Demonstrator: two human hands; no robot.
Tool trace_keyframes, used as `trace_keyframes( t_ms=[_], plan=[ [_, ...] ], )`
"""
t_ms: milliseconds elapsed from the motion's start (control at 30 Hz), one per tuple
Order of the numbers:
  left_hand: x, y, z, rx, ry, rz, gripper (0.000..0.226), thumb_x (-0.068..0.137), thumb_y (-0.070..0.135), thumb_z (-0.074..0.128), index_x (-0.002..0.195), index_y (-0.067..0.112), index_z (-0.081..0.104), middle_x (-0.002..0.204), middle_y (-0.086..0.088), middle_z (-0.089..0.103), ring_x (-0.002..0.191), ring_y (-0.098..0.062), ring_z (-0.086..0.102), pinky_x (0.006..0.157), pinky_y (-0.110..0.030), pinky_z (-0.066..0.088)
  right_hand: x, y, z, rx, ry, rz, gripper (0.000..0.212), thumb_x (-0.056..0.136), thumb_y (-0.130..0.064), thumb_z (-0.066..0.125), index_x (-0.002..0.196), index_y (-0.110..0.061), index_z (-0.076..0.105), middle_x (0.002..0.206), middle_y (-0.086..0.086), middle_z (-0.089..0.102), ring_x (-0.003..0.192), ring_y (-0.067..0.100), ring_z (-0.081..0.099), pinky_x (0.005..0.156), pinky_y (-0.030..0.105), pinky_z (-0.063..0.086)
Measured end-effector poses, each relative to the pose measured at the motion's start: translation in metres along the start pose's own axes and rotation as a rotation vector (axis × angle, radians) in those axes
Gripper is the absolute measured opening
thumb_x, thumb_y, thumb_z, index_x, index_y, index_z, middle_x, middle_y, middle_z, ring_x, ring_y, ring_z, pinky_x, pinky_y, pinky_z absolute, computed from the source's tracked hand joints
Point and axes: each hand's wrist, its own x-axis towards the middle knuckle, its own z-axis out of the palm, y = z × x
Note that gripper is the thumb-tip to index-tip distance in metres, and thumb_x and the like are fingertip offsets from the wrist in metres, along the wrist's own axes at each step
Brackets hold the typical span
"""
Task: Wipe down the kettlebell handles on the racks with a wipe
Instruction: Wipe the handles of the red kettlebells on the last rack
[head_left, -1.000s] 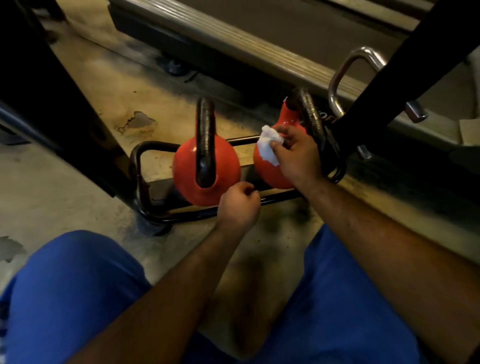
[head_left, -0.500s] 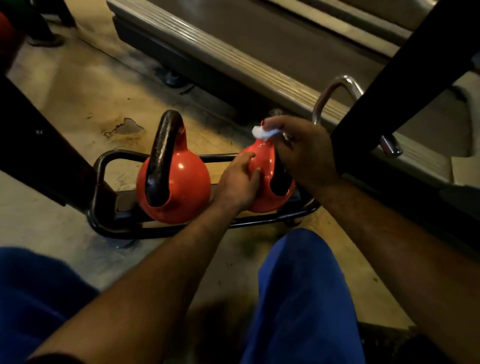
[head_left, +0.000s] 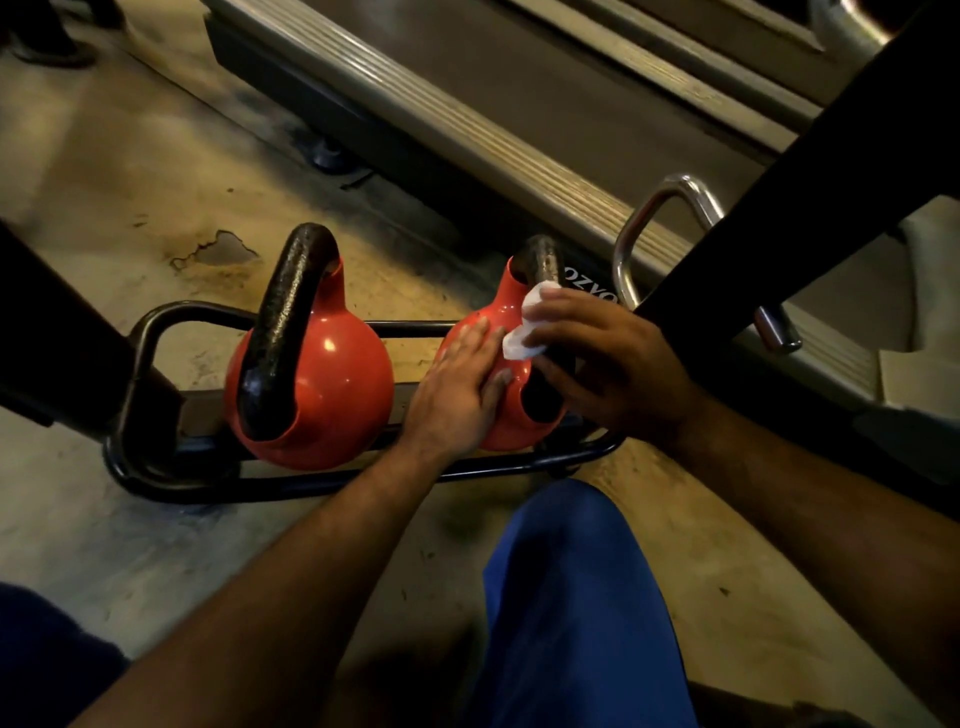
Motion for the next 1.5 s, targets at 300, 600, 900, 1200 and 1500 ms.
trace_keyframes(
  t_ms=[300,600,900,1200,1500],
  plan=[
    [0.002,-0.005,-0.003,0.064,-0.008,0.035,0.060,0.102,0.049,0.032,0.156,0.024,0.024,0.164,-0.001,0.018,0.151,-0.017,0.013,0.120,-0.038,0.022,0.023,0.012,-0.015,-0.056,-0.187,-0.090,0.035,0.099,-0.032,0.056,0.108,-0.003,0.074,0.119,0.017,0.067,0.120,0.034,0.059,0.100,0.054,0.048],
    [0.016,0.009,-0.003,0.116,0.006,0.000,0.058,0.103,0.044,0.034,0.155,0.018,0.025,0.161,-0.006,0.025,0.149,-0.022,0.020,0.120,-0.041,0.023,0.011,0.002,-0.013,-0.117,-0.165,-0.095,0.029,0.097,-0.028,0.061,0.114,-0.007,0.073,0.127,0.015,0.066,0.130,0.033,0.056,0.110,0.049,0.044],
    [0.014,0.006,-0.005,0.122,-0.034,0.016,0.067,0.097,0.048,0.026,0.155,0.014,0.025,0.161,-0.009,0.024,0.150,-0.024,0.019,0.122,-0.041,0.019,0.016,0.007,-0.027,-0.188,-0.218,-0.192,0.035,0.096,-0.033,0.065,0.118,-0.008,0.073,0.127,0.015,0.067,0.125,0.032,0.059,0.115,0.033,0.039],
    [0.017,0.001,0.001,0.148,-0.009,0.035,0.060,0.102,0.042,0.031,0.154,0.013,0.026,0.161,-0.009,0.025,0.149,-0.025,0.020,0.122,-0.038,0.018,0.025,0.000,-0.031,-0.240,-0.238,-0.268,0.027,0.097,-0.025,0.063,0.111,-0.005,0.075,0.118,0.017,0.070,0.117,0.034,0.063,0.106,0.043,0.047],
    [0.014,0.002,0.003,0.140,0.023,0.027,0.059,0.103,0.042,0.029,0.155,0.013,0.024,0.162,-0.008,0.024,0.150,-0.023,0.017,0.122,-0.039,0.016,0.024,-0.009,-0.021,-0.299,-0.375,-0.294,0.033,0.103,-0.032,0.054,0.107,-0.007,0.074,0.114,0.014,0.071,0.116,0.035,0.063,0.109,0.049,0.043]
  ],
)
